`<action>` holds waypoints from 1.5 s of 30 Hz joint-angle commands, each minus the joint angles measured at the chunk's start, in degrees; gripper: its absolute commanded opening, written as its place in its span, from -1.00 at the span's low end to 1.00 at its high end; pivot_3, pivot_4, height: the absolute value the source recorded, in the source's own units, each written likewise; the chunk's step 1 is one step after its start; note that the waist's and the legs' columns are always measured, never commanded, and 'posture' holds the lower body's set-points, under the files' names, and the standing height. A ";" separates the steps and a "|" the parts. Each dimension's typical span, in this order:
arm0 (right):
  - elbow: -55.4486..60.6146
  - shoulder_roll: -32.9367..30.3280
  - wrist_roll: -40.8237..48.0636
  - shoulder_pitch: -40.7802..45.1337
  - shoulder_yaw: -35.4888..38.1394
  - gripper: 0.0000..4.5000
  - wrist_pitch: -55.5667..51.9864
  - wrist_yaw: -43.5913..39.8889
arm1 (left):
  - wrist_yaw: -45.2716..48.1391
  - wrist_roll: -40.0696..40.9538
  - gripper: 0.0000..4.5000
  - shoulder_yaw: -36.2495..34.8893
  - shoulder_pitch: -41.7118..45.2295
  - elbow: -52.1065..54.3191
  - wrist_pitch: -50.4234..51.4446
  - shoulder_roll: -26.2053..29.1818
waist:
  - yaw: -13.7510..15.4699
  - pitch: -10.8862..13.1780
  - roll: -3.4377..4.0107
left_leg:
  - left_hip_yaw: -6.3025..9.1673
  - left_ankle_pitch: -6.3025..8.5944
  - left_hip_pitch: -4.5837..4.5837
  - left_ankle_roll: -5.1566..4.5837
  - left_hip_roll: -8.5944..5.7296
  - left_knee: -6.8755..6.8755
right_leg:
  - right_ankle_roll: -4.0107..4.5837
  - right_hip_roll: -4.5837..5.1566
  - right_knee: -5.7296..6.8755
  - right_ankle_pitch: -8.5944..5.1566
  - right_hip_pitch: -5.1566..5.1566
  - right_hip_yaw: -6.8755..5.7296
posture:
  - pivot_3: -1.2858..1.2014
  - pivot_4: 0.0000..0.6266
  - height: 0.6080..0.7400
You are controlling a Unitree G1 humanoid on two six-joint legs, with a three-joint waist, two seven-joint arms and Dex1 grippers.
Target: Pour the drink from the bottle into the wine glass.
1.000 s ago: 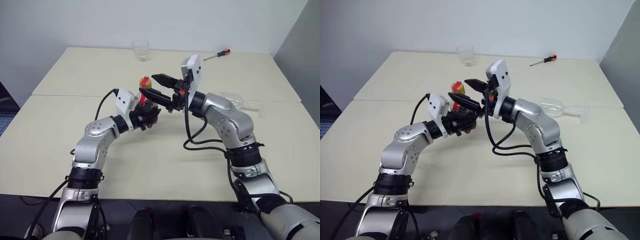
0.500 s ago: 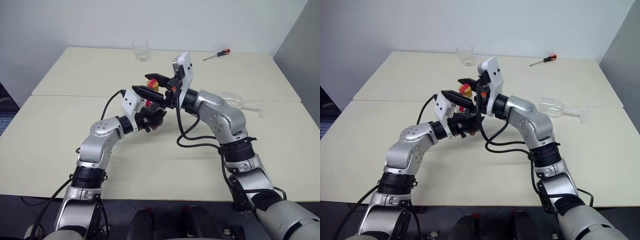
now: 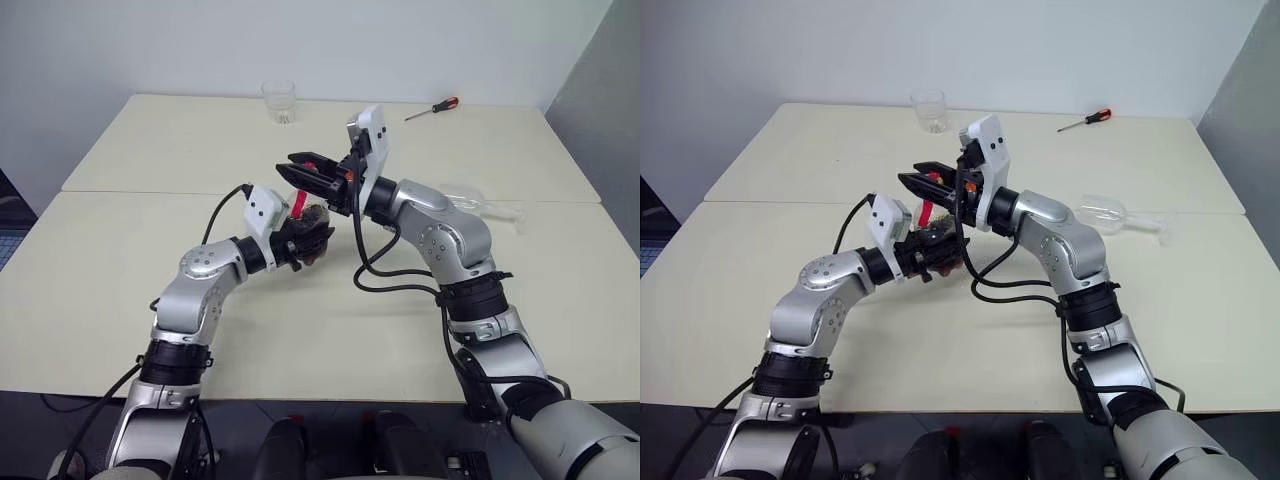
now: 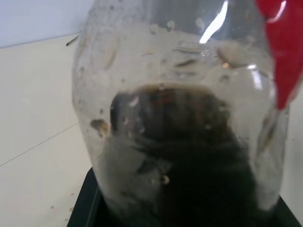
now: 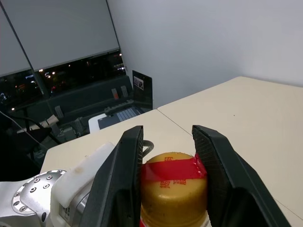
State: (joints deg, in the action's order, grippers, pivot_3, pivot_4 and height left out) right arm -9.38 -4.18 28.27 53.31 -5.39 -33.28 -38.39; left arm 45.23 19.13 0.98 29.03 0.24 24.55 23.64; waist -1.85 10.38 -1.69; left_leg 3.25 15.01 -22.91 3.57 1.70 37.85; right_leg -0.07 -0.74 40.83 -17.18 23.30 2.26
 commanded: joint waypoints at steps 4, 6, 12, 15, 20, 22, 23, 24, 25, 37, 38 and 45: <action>5.46 -6.22 3.47 0.40 -2.61 -0.42 2.41 -19.12 | 2.22 6.60 -0.17 -0.77 -2.09 14.93 5.62 2.22 | 0.02 0.05 0.03 | 0.01 0.00 -0.03 0.00 0.01 0.00 | 0.00 0.00 -0.04 0.00 0.00 -0.01 | 0.03 -0.52 1.00; 5.78 -8.22 5.32 0.54 -2.82 -0.42 1.43 -24.36 | 2.83 8.86 -0.17 -0.92 -3.10 18.95 7.97 3.10 | 0.00 0.06 0.04 | 0.01 0.00 -0.03 0.00 0.01 0.00 | -0.01 0.01 -0.07 0.00 -0.01 -0.01 | 0.03 -0.52 1.00; 6.96 -11.58 11.86 2.69 -4.33 -0.42 -4.87 -37.05 | 5.36 16.88 -0.17 -0.99 -5.96 29.97 14.63 6.36 | -0.08 0.14 0.13 | 0.03 0.00 0.02 -0.01 0.01 0.00 | 0.00 -0.02 -0.02 0.00 -0.03 -0.02 | 0.03 -0.52 1.00; 6.17 -11.47 11.62 3.94 -5.57 -0.42 -5.00 -39.74 | 5.89 18.36 -0.17 -0.38 -5.82 30.97 15.44 7.09 | -0.10 0.16 0.16 | 0.03 0.01 0.04 -0.01 0.01 0.00 | 0.00 -0.04 -0.02 -0.01 -0.03 -0.02 | 0.03 -0.52 1.00; 3.40 -9.84 11.20 5.94 -3.97 -0.10 -6.29 -37.51 | 4.84 18.60 -0.17 0.23 -5.24 30.45 15.36 6.79 | -0.05 0.17 0.17 | 0.03 0.01 0.05 -0.01 -0.01 0.01 | 0.00 -0.06 -0.01 -0.01 -0.03 -0.02 | 0.03 -0.52 1.00; 3.24 -10.03 10.91 5.79 -2.93 0.13 -6.38 -35.96 | 4.09 18.53 -0.17 0.05 -5.46 30.20 15.26 6.51 | -0.07 0.18 0.19 | 0.01 0.01 0.04 -0.01 0.00 0.00 | 0.00 -0.06 -0.02 -0.01 -0.03 -0.01 | 0.03 -0.52 1.00; 3.57 -10.40 10.00 5.36 -2.60 0.27 -6.05 -34.53 | 3.63 18.51 -0.17 -0.05 -5.64 30.08 15.18 6.34 | -0.01 0.19 0.21 | 0.01 0.01 0.04 -0.01 0.00 0.00 | 0.00 -0.06 -0.03 -0.01 -0.02 0.00 | 0.03 -0.52 1.00; 4.21 -10.85 9.30 4.74 -2.41 0.44 -5.68 -33.48 | 3.08 18.40 -0.17 -0.13 -5.86 30.01 15.02 6.13 | -0.01 0.19 0.21 | 0.04 0.00 0.02 -0.01 0.01 0.00 | 0.00 -0.04 -0.03 -0.01 -0.02 -0.02 | 0.03 -0.52 1.00; 5.23 -11.78 9.59 3.96 -2.00 0.59 -6.74 -32.71 | 2.13 18.17 -0.17 -0.28 -5.93 29.64 14.85 5.64 | 0.01 0.19 0.21 | 0.03 0.00 0.01 -0.01 0.01 0.01 | 0.00 -0.03 -0.04 -0.01 -0.02 -0.01 | 0.03 -0.52 1.00; 20.27 -10.75 13.21 -2.78 5.89 0.88 -13.67 -10.31 | -6.32 15.65 -0.17 -1.95 -6.43 24.31 13.67 2.05 | -0.17 0.21 0.22 | 0.01 0.00 0.04 0.00 -0.01 -0.02 | -0.01 -0.07 -0.04 -0.01 -0.03 0.03 | 0.03 -0.52 1.00; 20.69 -9.90 12.75 -2.81 6.03 0.88 -13.15 -8.31 | -6.37 15.06 -0.17 -1.69 -6.13 23.30 13.07 1.97 | -0.17 0.22 0.22 | 0.02 0.00 0.05 0.00 0.00 -0.03 | 0.00 -0.09 -0.03 -0.01 -0.03 0.02 | 0.03 -0.52 1.00; 21.44 -7.30 8.42 -3.92 2.59 0.88 -9.21 -2.10 | -5.63 11.41 -0.17 -0.11 -3.59 17.17 9.14 1.66 | 0.01 0.22 0.22 | -0.01 0.00 0.00 0.00 -0.03 -0.01 | -0.01 -0.08 -0.07 -0.01 -0.02 0.02 | 0.03 -0.52 1.00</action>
State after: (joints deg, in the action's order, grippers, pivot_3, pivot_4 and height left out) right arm 10.46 -11.97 38.11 49.71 -2.04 -44.68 -41.56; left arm 39.27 31.19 0.77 23.75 17.00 36.53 25.78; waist -1.84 10.59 -1.47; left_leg 3.24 15.01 -22.92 3.57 1.67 37.85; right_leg -0.08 -0.82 40.75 -17.19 23.28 2.28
